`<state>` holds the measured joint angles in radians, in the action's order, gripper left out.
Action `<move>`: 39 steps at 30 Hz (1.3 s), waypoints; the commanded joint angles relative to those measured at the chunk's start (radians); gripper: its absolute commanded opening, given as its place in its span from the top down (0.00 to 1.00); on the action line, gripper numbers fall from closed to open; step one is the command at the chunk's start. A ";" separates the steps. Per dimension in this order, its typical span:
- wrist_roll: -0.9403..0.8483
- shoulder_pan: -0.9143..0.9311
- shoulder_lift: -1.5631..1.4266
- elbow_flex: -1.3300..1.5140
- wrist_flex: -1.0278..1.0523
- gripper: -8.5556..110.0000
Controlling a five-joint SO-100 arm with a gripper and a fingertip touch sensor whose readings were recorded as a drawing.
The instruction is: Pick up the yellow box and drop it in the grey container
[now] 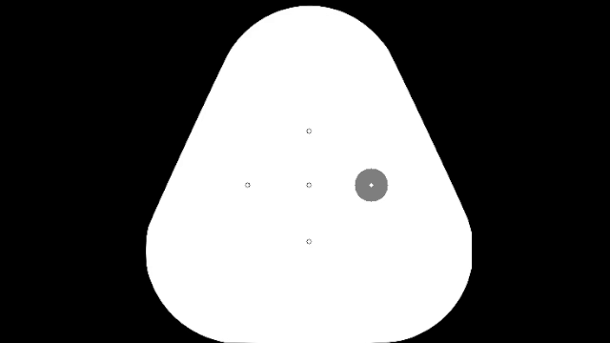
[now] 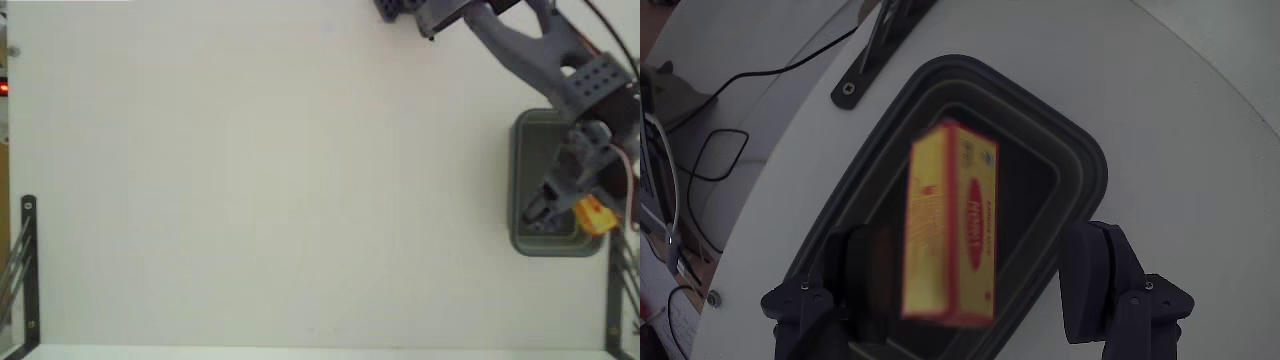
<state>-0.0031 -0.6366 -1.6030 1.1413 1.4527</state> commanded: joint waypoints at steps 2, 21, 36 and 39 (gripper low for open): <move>0.003 -0.016 -0.022 0.009 -0.027 0.00; 0.003 -0.016 -0.022 0.009 -0.027 0.00; 0.003 0.033 -0.087 0.073 -0.026 0.00; 0.003 0.053 -0.113 0.099 -0.026 0.00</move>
<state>-0.0031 -0.5906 -1.6061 1.2303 1.4358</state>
